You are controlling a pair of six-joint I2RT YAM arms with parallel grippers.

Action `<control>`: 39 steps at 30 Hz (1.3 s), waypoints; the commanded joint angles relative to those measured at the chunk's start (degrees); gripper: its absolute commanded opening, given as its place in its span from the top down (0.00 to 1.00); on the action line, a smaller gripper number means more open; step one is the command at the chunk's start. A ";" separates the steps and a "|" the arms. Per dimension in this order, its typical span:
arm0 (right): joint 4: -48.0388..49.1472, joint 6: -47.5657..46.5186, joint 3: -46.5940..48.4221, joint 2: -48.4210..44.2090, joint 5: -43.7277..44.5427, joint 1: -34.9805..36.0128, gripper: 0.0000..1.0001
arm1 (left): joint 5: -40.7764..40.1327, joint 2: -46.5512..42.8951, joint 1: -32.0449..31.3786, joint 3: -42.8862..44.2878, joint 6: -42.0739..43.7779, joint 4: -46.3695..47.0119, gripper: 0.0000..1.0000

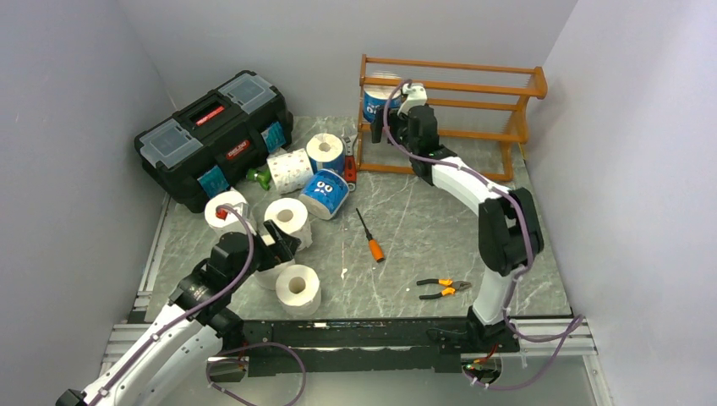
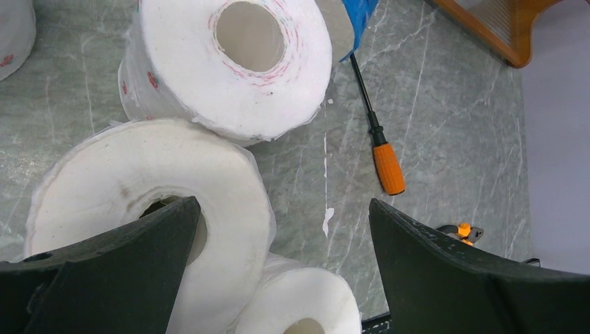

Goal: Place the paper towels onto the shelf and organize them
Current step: Place the paper towel on the shelf.

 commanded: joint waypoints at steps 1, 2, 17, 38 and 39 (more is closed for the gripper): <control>-0.89 4.34 -3.68 -10.50 -1.90 0.37 0.00 | -0.75 -0.94 0.06 0.80 0.90 -0.72 0.01; -1.72 5.39 -4.94 -12.46 -2.06 0.37 0.00 | -0.95 -1.15 0.06 1.14 1.13 -0.97 0.00; -15.61 25.78 -20.09 -29.70 -1.57 7.57 0.00 | -5.30 -1.38 0.03 7.17 3.47 -5.15 0.01; -12.15 21.43 -36.25 -32.34 -9.19 20.20 0.06 | -17.72 -2.10 0.03 11.81 -8.05 -29.48 0.04; -12.49 21.41 -36.56 -32.57 -8.81 20.27 0.06 | -17.64 -0.80 0.07 12.28 -8.44 -29.98 0.06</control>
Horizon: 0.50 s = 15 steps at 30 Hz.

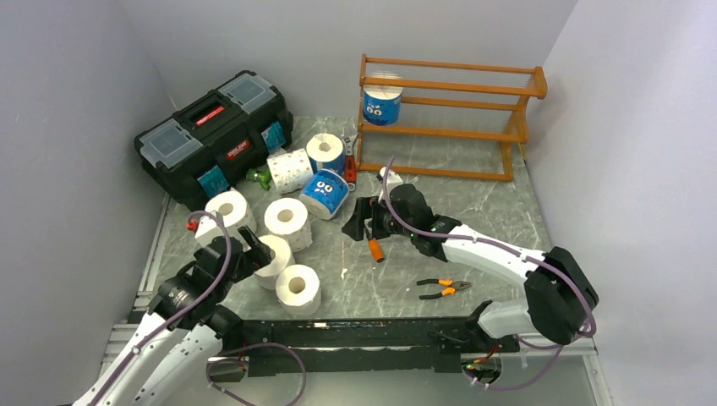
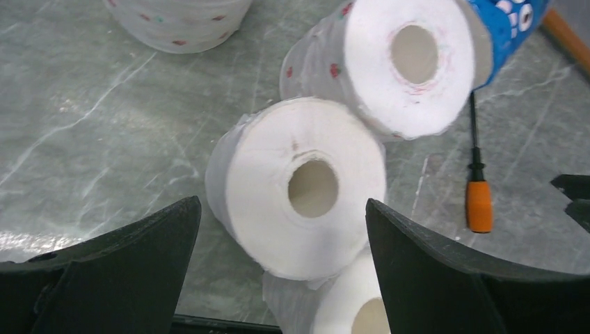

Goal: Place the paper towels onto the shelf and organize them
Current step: Place the paper towel on the shelf.

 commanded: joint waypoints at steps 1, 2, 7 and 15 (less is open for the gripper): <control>-0.64 -0.72 -1.58 -2.66 3.69 -0.20 0.06 | -2.80 5.25 0.02 4.07 -3.98 -5.67 0.08; -0.74 -0.71 -1.97 -3.17 4.02 -0.22 0.06 | -3.09 6.23 0.00 4.36 -4.83 -6.16 0.10; -1.43 -0.62 -3.14 -5.29 5.24 -0.15 0.06 | -3.61 9.95 -0.01 4.60 -8.42 -6.65 0.15; -4.28 -0.69 -4.58 -7.65 9.41 -0.21 0.06 | -2.98 13.22 0.04 3.35 -8.73 -4.14 0.23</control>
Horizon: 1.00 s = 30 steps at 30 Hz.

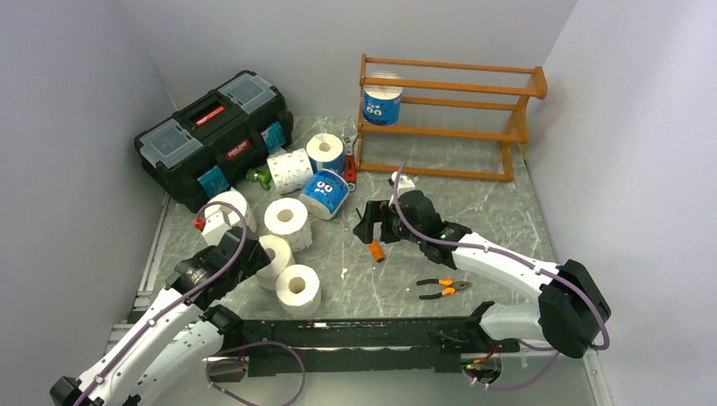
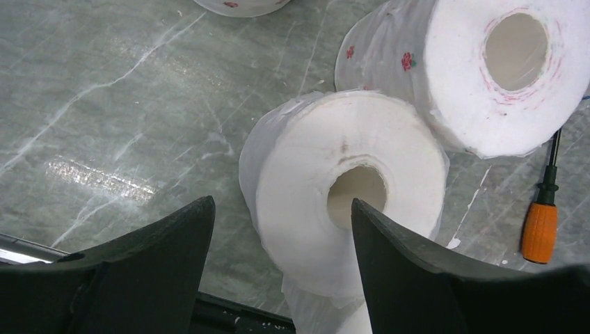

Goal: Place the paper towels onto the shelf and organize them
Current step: Place the paper towel on the shelf, then pick up the paper towel from the center of the board.

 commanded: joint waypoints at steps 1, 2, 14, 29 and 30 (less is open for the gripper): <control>-1.04 -0.61 -0.86 -2.25 4.07 -0.09 0.06 | -0.04 1.15 0.09 0.37 -1.52 2.38 0.24; -1.11 -0.61 -1.02 -2.44 4.11 -0.02 0.06 | 0.18 1.34 0.02 0.12 -1.60 2.79 0.24; -0.88 0.59 -2.63 -3.78 4.93 0.02 0.06 | 1.97 4.04 0.02 -2.48 -0.82 6.73 0.27; -3.10 0.87 -3.32 -7.76 10.01 -0.05 0.06 | 2.94 2.41 0.04 -5.14 0.90 8.66 0.52; -3.24 1.09 -3.46 -8.39 10.87 -0.06 0.06 | 3.02 2.60 0.03 -4.82 1.07 8.45 0.54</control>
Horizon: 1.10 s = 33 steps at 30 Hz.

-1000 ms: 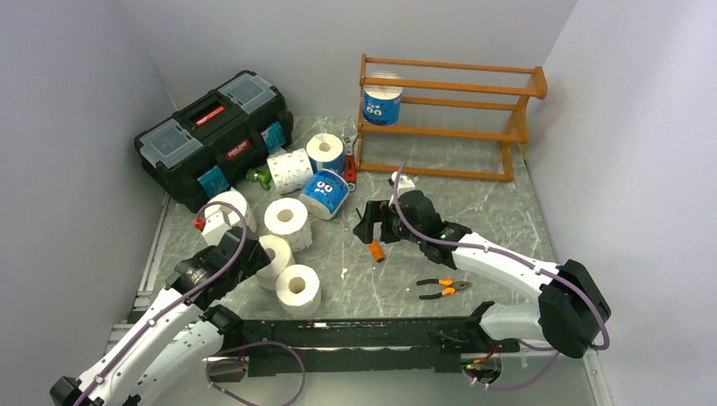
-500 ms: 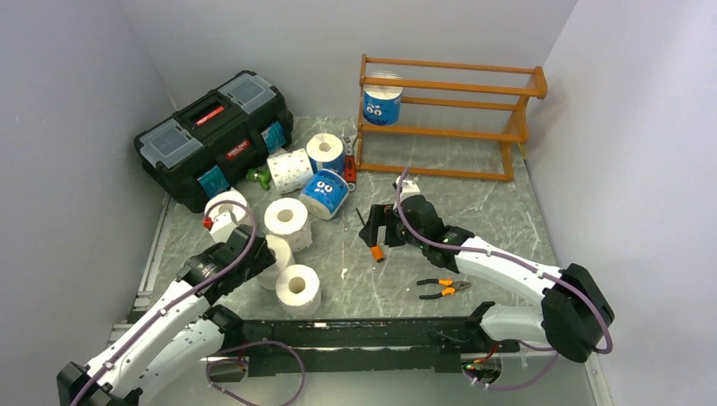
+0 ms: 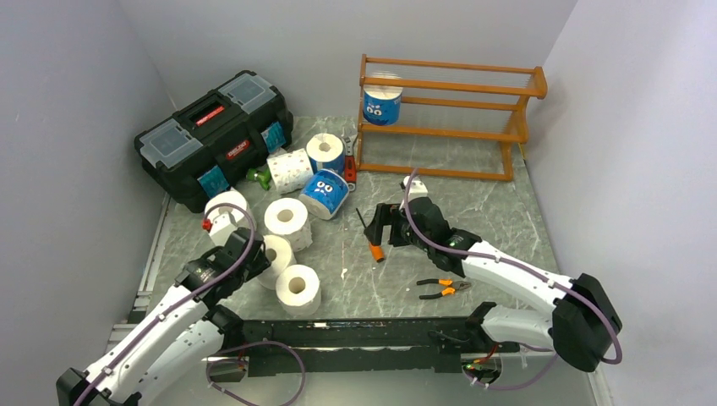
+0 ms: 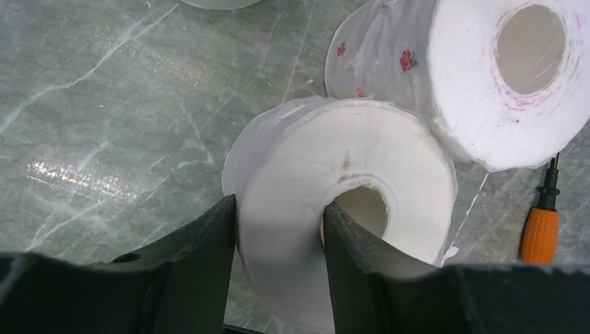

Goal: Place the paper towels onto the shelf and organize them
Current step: Pick up the paper towel from the center of the board.

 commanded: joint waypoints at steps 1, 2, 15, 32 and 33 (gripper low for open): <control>-0.32 0.52 -0.21 -3.57 4.58 -0.09 0.06 | 1.28 0.87 0.04 0.15 1.59 0.78 0.56; -0.46 0.62 -0.49 -4.53 5.34 -0.08 0.06 | 0.82 0.71 0.00 0.65 1.56 0.06 0.58; -3.75 0.34 -1.41 -20.55 17.59 -0.11 0.05 | -11.70 -2.93 0.00 20.77 7.65 -12.82 0.72; -9.20 0.33 -4.50 -27.87 24.43 -0.33 0.05 | 21.11 17.41 -1.27 39.34 29.44 13.16 0.81; -9.48 0.50 -4.89 -28.43 24.97 -0.29 0.05 | 22.38 20.13 -2.73 40.71 30.02 13.99 0.81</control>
